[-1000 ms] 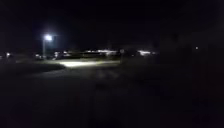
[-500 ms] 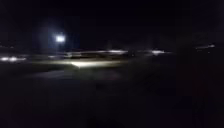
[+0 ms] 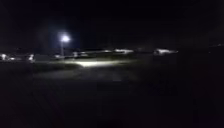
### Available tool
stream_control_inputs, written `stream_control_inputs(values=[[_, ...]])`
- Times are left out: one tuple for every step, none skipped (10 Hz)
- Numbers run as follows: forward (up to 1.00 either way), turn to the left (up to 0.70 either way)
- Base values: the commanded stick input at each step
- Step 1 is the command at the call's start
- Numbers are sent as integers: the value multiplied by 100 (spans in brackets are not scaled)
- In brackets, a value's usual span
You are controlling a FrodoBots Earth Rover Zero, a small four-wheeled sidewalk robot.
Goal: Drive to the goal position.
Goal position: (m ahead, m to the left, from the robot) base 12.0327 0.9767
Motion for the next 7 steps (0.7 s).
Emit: stream_control_inputs(values=[[70,0],[70,0],[70,0],[70,0],[70,0],[70,0],[70,0]])
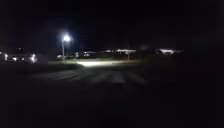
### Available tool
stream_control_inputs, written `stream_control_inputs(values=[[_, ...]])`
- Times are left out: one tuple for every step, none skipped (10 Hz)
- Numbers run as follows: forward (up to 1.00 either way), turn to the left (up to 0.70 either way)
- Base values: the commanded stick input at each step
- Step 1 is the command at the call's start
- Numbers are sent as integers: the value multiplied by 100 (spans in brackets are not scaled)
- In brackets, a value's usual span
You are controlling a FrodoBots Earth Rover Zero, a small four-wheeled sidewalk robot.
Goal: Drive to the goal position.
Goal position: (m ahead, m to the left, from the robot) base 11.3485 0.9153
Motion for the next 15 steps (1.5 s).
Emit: stream_control_inputs(values=[[70,0],[70,0],[70,0],[70,0],[70,0],[70,0],[70,0],[70,0],[70,0],[70,0],[70,0],[70,0],[70,0],[70,0],[70,0]])
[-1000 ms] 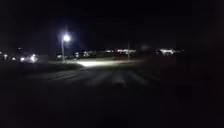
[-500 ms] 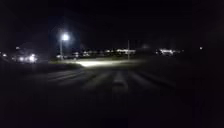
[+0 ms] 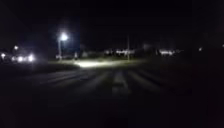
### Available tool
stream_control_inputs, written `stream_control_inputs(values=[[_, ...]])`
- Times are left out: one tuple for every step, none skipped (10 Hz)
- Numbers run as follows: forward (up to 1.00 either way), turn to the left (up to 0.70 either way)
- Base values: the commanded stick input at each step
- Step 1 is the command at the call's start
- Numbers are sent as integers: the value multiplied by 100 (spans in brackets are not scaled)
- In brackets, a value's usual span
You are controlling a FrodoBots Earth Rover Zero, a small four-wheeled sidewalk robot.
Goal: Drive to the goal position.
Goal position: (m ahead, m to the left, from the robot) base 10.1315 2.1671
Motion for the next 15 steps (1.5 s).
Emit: stream_control_inputs(values=[[70,0],[70,0],[70,0],[70,0],[70,0],[70,0],[70,0],[70,0],[70,0],[70,0],[70,0],[70,0],[70,0],[70,0],[70,0]])
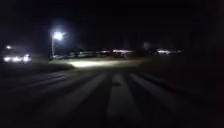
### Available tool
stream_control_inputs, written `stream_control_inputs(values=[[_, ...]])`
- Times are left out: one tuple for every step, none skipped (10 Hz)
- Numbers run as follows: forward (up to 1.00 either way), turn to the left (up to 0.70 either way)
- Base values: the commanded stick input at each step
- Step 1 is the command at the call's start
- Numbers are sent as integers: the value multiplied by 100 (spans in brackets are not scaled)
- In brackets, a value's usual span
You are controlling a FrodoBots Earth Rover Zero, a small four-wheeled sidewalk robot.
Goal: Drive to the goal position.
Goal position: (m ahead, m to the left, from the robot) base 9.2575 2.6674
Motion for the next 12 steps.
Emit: stream_control_inputs(values=[[70,0],[70,0],[70,0],[70,0],[70,0],[70,0],[70,0],[70,0],[70,0],[70,0],[70,0],[70,0]])
